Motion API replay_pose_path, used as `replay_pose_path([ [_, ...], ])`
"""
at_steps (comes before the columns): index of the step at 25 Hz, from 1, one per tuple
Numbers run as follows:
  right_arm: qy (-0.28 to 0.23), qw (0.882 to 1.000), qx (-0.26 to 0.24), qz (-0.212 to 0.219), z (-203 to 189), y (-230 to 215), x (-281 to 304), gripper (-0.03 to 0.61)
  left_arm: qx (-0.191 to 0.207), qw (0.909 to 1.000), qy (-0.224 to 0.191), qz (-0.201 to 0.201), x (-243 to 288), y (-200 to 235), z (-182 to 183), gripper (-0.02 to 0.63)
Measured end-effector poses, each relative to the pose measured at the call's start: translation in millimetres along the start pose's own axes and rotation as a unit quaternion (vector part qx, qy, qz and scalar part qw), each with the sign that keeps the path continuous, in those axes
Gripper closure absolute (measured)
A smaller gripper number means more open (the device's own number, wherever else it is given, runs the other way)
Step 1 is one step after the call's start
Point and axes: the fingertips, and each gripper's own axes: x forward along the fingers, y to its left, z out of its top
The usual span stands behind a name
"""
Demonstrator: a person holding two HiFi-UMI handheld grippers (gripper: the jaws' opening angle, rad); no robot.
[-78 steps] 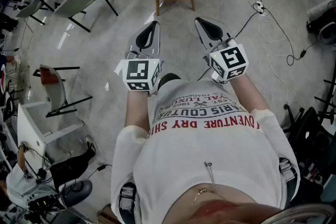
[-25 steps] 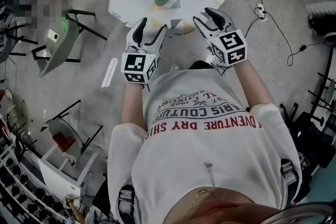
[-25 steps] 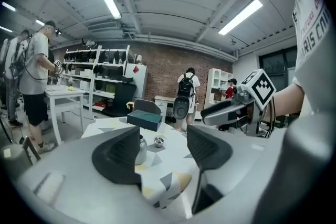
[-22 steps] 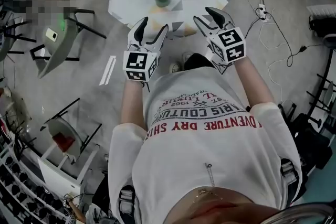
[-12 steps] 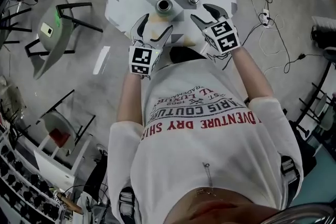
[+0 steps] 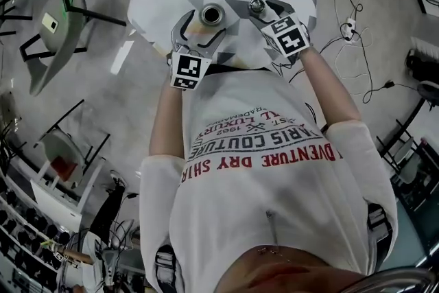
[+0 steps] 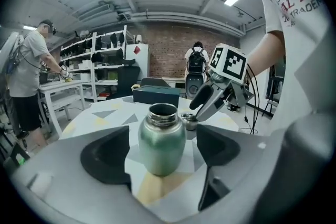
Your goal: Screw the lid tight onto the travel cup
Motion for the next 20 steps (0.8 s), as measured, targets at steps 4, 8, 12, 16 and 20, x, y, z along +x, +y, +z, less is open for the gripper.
replay_pose_path([
  [4, 0.026, 1.0, -0.009, 0.01, -7, -6, 21, 0.322, -0.006, 0.9998, 0.003, 0.017, 13, 2, -15, 0.227],
  [8, 0.05, 0.998, -0.018, 0.015, -10, -8, 35, 0.321, -0.011, 0.9999, 0.002, 0.012, 24, 2, -16, 0.227],
  [12, 0.069, 0.997, -0.017, 0.018, -14, -9, 40, 0.321, -0.009, 0.9999, 0.0, 0.013, 30, 1, -16, 0.227],
  [16, 0.079, 0.996, -0.02, 0.023, -16, -9, 41, 0.321, -0.016, 0.9998, -0.004, 0.01, 33, 3, -19, 0.236],
  [20, 0.08, 0.996, -0.035, 0.032, -17, -8, 41, 0.321, -0.017, 0.9997, -0.015, 0.01, 33, 3, -19, 0.238],
])
